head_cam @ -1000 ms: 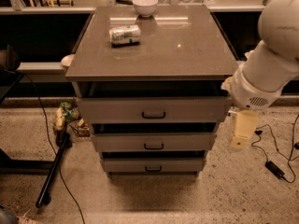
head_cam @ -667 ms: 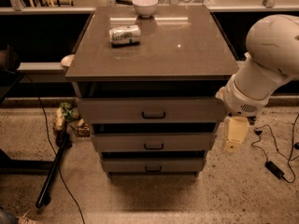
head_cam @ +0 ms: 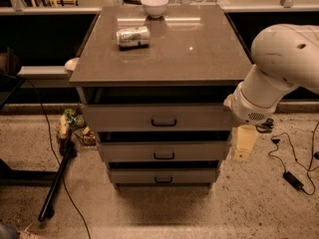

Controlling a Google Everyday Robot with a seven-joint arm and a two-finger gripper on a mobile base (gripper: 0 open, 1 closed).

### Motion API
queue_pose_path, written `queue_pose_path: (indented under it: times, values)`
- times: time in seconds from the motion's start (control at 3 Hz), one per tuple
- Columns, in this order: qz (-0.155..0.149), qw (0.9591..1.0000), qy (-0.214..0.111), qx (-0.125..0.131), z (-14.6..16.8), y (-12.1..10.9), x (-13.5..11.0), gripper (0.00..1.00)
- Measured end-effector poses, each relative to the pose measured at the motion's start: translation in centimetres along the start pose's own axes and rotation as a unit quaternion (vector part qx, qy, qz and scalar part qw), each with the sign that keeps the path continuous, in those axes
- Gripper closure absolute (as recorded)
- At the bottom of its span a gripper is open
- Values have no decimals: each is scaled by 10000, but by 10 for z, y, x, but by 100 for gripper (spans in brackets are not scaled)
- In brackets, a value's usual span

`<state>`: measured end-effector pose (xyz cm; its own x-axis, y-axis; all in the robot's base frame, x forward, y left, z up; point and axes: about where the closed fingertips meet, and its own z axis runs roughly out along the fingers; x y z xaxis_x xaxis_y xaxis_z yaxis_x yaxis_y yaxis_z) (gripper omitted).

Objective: Open top drawer

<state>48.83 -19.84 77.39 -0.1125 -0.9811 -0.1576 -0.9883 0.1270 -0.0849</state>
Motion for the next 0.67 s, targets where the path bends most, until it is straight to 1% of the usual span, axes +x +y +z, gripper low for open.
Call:
queue_pose_path:
  times: [0.33,0.67]
  values:
    - [-280,9992,-146,252,31,-33,-9,0]
    - [-428,9978,-285,422,47,-57,-14,0]
